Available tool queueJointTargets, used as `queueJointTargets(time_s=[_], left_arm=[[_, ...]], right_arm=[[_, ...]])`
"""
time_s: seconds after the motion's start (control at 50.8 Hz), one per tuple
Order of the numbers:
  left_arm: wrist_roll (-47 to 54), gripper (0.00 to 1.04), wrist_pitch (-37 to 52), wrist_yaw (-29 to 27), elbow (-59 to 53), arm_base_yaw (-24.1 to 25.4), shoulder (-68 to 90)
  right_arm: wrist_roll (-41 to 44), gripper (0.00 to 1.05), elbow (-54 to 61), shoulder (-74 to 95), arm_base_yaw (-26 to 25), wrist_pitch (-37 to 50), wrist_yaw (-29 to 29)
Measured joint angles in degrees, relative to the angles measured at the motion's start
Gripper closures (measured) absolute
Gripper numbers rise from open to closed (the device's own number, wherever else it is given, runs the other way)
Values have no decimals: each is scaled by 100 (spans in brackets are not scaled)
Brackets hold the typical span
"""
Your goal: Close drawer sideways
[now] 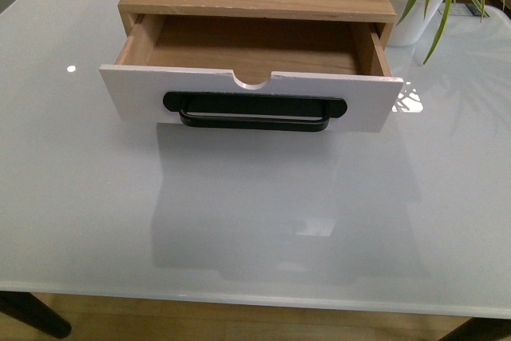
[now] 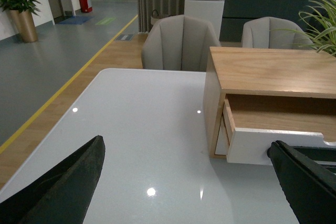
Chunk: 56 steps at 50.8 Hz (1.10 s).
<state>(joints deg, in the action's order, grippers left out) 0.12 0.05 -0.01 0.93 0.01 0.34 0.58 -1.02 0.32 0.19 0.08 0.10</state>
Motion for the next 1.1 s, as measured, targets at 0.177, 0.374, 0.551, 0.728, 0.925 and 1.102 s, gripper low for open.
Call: queueJointTargets(time_s=[0.177,0.374,0.551,0.728,0.925,1.102], left_arm=[[0,9,2,0,0,0,0],[0,9,2,0,0,0,0],[0,9,0,0,0,0,0],[0,9,0,7,0,0,0],[238,9,-1012,2271,680,378,1932],[1423,9,1405,2686,1231,-66,4688]], right_arm=[[0,9,0,0,0,0,0],[0,9,0,0,0,0,0],[0,9,0,0,0,0,0],[-26,9,-15,28,11,-37,66],[863,9,-772,2406,-417,-48,-374],[3233,9,-1403,4850,-461,1377,-1912]])
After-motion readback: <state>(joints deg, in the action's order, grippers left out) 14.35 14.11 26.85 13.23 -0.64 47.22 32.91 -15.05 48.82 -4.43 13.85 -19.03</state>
